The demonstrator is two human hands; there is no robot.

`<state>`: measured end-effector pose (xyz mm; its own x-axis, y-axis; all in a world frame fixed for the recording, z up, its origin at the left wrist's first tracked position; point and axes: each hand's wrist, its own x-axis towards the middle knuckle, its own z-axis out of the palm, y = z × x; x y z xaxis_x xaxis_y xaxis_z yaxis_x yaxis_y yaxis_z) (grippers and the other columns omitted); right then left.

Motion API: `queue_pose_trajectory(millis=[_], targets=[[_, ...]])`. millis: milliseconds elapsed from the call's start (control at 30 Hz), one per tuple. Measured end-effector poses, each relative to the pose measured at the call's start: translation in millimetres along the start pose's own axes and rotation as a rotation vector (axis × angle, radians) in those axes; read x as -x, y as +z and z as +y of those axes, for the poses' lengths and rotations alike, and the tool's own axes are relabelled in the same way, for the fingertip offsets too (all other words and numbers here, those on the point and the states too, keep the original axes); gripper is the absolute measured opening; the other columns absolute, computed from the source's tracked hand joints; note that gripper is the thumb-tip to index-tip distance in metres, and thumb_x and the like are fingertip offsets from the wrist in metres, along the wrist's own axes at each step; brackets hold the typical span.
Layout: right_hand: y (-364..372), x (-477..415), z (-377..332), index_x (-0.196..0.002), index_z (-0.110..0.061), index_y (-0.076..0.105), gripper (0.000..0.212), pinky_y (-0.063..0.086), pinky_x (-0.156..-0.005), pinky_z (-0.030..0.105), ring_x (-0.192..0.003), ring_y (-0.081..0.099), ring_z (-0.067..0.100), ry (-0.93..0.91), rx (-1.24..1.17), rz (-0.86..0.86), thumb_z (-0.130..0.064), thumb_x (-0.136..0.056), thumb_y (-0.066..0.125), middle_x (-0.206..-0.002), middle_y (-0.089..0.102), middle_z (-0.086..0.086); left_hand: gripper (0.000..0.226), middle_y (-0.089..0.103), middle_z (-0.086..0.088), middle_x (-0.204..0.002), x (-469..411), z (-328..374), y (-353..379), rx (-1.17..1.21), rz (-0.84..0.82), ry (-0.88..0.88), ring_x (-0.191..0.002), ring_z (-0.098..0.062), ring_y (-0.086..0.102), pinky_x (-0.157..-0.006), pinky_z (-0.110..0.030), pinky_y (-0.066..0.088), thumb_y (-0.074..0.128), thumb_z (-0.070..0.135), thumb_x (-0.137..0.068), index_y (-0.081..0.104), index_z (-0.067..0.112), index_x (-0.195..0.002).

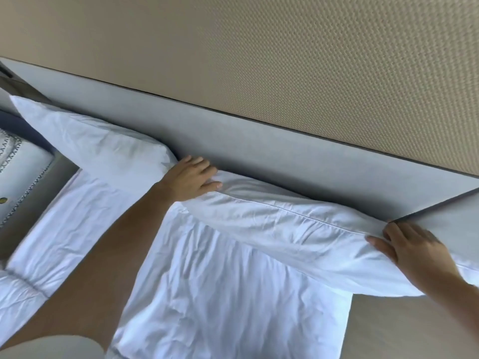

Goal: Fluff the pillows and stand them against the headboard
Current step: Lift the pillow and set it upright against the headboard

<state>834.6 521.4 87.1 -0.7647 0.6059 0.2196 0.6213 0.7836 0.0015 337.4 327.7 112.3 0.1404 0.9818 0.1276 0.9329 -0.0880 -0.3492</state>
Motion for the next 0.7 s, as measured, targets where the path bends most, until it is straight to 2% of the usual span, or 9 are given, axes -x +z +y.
queue_pose_trajectory(millis=[67, 133, 233, 333, 500, 600, 667, 700], targets=[[-2, 1, -1, -0.066, -0.008, 0.05, 0.053, 0.043, -0.051, 0.041, -0.053, 0.05, 0.036, 0.028, -0.006, 0.023, -0.053, -0.094, 0.046, -0.058, 0.044, 0.009, 0.042, 0.057, -0.004, -0.083, 10, -1, -2, 0.016, 0.006, 0.071, -0.075, -0.027, 0.052, -0.068, -0.038, 0.043, 0.049, 0.055, -0.097, 0.061, 0.015, -0.099], [-3, 2, -1, -0.065, -0.008, 0.05, 0.055, 0.042, -0.049, 0.039, -0.051, 0.05, 0.036, 0.035, -0.002, 0.02, -0.054, -0.095, 0.046, -0.056, 0.044, 0.009, 0.039, 0.058, -0.003, -0.086, 16, -2, -2, -0.002, -0.004, 0.113, -0.073, -0.027, 0.052, -0.066, -0.039, 0.043, 0.049, 0.052, -0.098, 0.061, 0.015, -0.099], [-9, 2, -3, -0.062, -0.008, 0.048, 0.068, 0.039, -0.043, 0.032, -0.044, 0.048, 0.033, 0.108, -0.02, -0.01, -0.063, -0.098, 0.033, -0.051, 0.043, 0.008, 0.023, 0.051, -0.003, -0.078, 17, -12, -2, -0.065, 0.017, 0.148, -0.069, -0.028, 0.05, -0.063, -0.039, 0.039, 0.046, 0.026, -0.103, 0.056, 0.014, -0.087], [-18, -4, -7, -0.062, -0.006, 0.05, 0.073, 0.04, -0.042, 0.03, -0.038, 0.046, 0.033, 0.151, -0.103, 0.04, -0.065, -0.099, 0.028, -0.049, 0.045, 0.008, 0.022, 0.046, -0.005, -0.071, -1, -34, -15, -0.161, 0.112, 0.106, -0.067, -0.029, 0.047, -0.063, -0.039, 0.035, 0.046, 0.014, -0.102, 0.052, 0.014, -0.081], [-40, -26, -17, -0.064, -0.006, 0.048, 0.067, 0.036, -0.043, 0.029, -0.039, 0.044, 0.032, 0.112, -0.161, 0.137, -0.06, -0.1, 0.032, -0.051, 0.044, 0.007, 0.025, 0.047, -0.006, -0.071, -23, -62, -35, -0.285, 0.213, -0.042, -0.066, -0.029, 0.049, -0.063, -0.04, 0.035, 0.049, 0.018, -0.102, 0.049, 0.015, -0.077], [-29, -37, -29, -0.065, -0.008, 0.047, 0.065, 0.036, -0.041, 0.03, -0.039, 0.046, 0.034, 0.085, -0.159, 0.122, -0.062, -0.099, 0.033, -0.053, 0.044, 0.007, 0.022, 0.049, -0.01, -0.069, -17, -56, -20, -0.243, 0.108, -0.205, -0.057, -0.031, 0.053, -0.055, -0.038, 0.041, 0.043, 0.006, -0.094, 0.051, 0.011, -0.075], [-16, -44, -40, -0.065, -0.008, 0.046, 0.067, 0.035, -0.042, 0.029, -0.04, 0.047, 0.035, 0.063, -0.164, 0.086, -0.065, -0.098, 0.03, -0.053, 0.044, 0.007, 0.01, 0.051, -0.013, -0.065, -8, -39, -8, -0.173, -0.03, -0.329, -0.046, -0.032, 0.055, -0.046, -0.033, 0.045, 0.053, -0.001, -0.079, 0.055, 0.006, -0.073], [-12, -50, -43, -0.064, -0.008, 0.046, 0.069, 0.034, -0.042, 0.029, -0.04, 0.048, 0.036, 0.056, -0.164, 0.066, -0.066, -0.098, 0.029, -0.053, 0.045, 0.007, 0.012, 0.053, -0.014, -0.065, -3, -32, -3, -0.123, -0.109, -0.403, -0.043, -0.032, 0.055, -0.044, -0.032, 0.045, 0.061, -0.006, -0.07, 0.058, 0.004, -0.074]])
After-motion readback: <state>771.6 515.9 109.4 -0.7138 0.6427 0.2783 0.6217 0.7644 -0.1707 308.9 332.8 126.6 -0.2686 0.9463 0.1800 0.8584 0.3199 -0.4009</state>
